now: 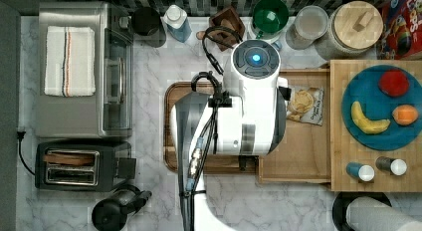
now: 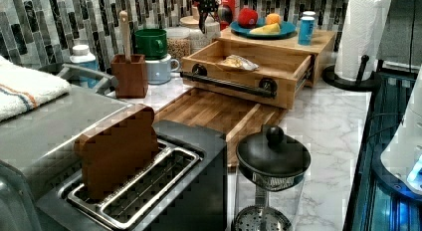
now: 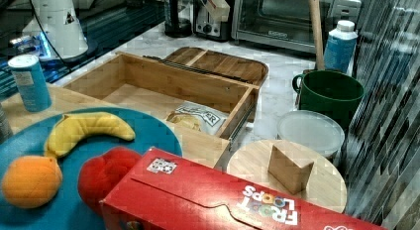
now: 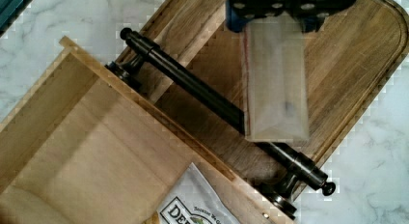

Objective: Place the butter on the board.

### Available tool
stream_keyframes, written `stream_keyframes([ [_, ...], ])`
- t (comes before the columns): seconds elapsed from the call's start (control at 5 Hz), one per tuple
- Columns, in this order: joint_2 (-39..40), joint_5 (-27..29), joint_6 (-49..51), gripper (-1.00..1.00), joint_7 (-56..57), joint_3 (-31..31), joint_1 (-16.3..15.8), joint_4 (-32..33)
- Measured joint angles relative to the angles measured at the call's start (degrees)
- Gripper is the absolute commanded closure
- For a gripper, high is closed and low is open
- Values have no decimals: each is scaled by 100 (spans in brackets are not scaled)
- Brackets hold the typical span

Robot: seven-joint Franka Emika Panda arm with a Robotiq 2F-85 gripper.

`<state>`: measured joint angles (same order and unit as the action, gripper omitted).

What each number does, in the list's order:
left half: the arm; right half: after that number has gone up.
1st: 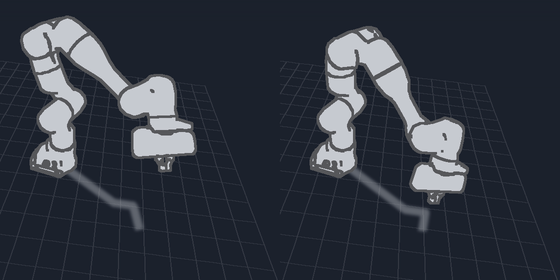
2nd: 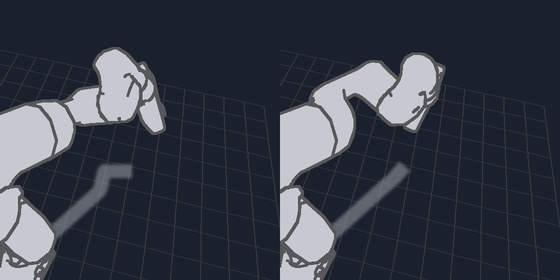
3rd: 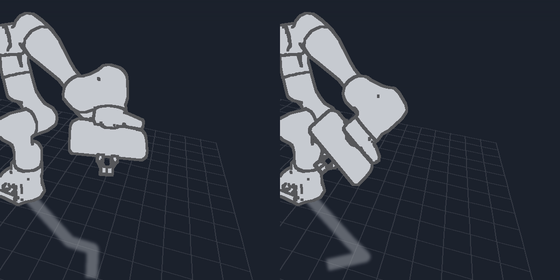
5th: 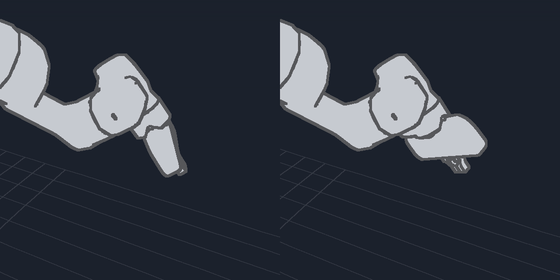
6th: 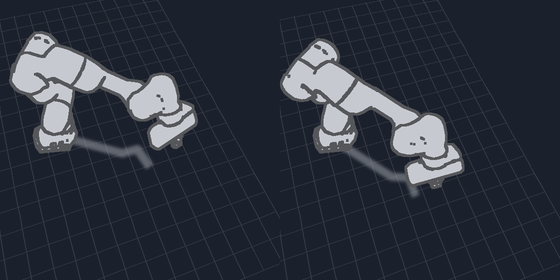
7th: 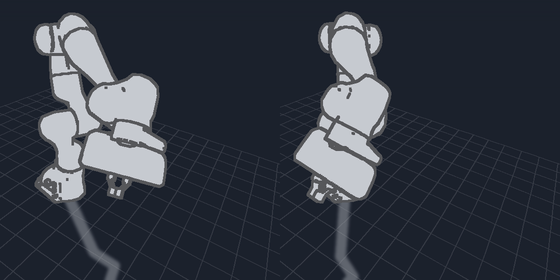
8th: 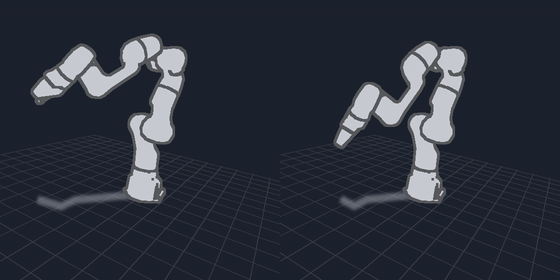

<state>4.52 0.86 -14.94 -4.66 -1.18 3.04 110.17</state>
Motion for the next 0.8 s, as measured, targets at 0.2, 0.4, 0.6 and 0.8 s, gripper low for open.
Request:
stream_keyframes([
  [0.2,14,-2,0,100,-1,-45,52,56],
  [0.4,74,-50,-35,100,-1,-29,58,151],
  [0.6,44,-59,-530,100,-329,-32,58,436],
  [0.8,-152,-56,-1102,100,-1067,-36,13,934],
])
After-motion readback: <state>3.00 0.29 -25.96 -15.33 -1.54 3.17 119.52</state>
